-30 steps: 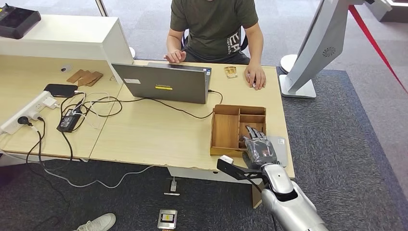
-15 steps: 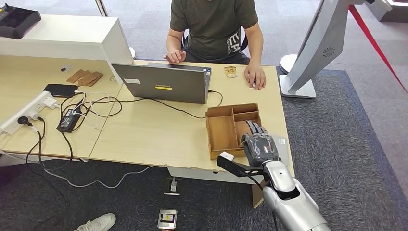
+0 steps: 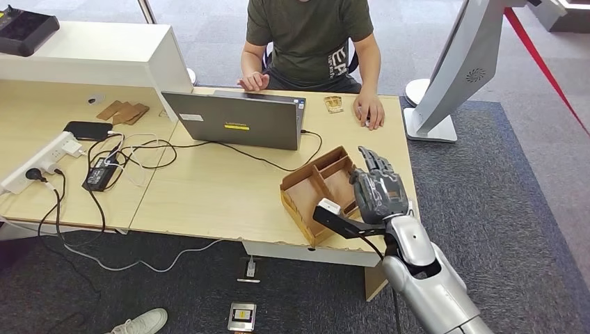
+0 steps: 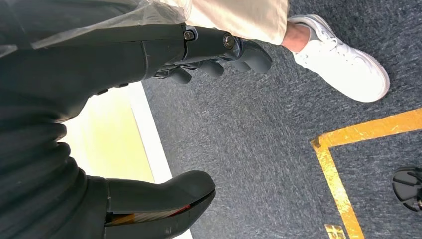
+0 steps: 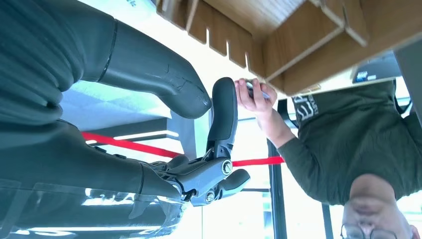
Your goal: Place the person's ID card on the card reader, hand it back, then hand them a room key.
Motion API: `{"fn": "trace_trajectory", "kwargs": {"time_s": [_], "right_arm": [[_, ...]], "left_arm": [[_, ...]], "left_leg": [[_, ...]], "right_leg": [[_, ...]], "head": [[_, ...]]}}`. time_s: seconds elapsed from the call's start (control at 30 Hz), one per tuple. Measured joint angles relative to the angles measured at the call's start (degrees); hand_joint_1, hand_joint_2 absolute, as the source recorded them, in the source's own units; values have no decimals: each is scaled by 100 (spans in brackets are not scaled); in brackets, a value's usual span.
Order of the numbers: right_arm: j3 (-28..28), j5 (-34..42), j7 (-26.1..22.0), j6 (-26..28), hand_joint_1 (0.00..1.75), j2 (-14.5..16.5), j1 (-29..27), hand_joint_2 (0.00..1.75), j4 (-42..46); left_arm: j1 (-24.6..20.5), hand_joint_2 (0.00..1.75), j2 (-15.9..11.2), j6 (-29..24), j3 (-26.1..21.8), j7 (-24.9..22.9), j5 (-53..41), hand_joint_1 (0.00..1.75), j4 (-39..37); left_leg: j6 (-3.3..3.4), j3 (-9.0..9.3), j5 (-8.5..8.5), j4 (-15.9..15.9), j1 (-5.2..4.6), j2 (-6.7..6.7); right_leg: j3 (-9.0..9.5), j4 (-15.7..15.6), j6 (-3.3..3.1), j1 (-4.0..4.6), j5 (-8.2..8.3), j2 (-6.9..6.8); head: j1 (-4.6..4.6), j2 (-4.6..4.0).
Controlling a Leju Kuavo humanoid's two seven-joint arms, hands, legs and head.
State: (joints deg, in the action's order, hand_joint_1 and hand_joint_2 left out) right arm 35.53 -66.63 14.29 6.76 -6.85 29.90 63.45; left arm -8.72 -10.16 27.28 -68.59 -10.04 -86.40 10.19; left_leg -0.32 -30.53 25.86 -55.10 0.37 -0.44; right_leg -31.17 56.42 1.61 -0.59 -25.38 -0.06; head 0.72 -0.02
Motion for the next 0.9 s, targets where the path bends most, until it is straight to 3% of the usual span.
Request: {"fn": "trace_trajectory", "kwargs": {"time_s": [0.9], "right_arm": [[-126, 230, -157, 31, 175, -46, 53, 175, 182]], "left_arm": [[-2, 175, 0, 0, 0, 46, -14, 0, 0]], "left_leg": [[0, 0, 0, 0, 0, 0]], "right_leg": [[0, 0, 0, 0, 0, 0]], "head": [[0, 0]]}}
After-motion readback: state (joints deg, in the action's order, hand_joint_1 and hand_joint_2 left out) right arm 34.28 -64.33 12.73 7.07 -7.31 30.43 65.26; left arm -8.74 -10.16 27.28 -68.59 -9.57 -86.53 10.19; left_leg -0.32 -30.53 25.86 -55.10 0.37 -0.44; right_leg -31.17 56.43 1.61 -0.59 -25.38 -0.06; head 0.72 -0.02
